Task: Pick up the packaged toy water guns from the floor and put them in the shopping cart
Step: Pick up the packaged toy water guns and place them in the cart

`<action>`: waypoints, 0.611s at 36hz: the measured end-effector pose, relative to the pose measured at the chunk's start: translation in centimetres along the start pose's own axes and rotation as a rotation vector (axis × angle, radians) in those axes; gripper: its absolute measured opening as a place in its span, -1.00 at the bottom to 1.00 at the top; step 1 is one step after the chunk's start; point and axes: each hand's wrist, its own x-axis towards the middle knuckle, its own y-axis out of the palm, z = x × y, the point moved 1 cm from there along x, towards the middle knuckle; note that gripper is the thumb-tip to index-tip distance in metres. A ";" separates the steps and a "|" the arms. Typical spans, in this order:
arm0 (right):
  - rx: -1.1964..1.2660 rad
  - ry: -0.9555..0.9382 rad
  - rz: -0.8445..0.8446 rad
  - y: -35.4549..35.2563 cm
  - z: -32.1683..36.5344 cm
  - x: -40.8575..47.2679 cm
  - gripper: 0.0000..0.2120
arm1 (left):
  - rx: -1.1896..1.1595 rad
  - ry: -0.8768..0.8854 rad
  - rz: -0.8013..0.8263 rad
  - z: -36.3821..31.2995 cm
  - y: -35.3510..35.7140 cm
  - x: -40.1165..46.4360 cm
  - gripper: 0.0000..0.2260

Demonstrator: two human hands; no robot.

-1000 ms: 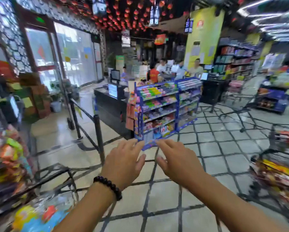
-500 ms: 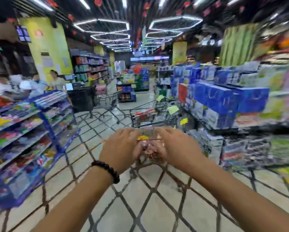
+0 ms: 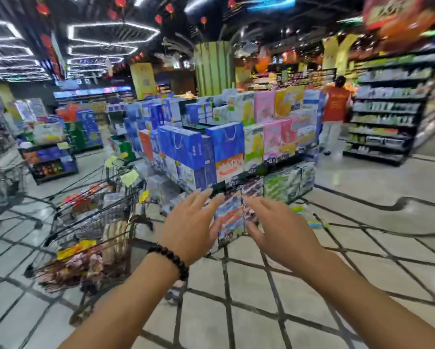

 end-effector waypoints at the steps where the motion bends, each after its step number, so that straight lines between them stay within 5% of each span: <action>1: -0.006 0.031 0.010 0.1 -2.0 -0.2 -0.46 | -0.017 0.021 -0.005 -1.1 1.1 1.4 -0.52; 13: -0.099 0.421 0.096 2.1 -19.8 -3.2 -0.51 | -0.224 0.171 0.120 -10.1 14.9 13.4 -0.50; 22: -0.164 0.528 0.111 5.3 -28.1 3.9 -0.46 | -0.327 0.232 0.114 -10.4 24.5 24.9 -0.51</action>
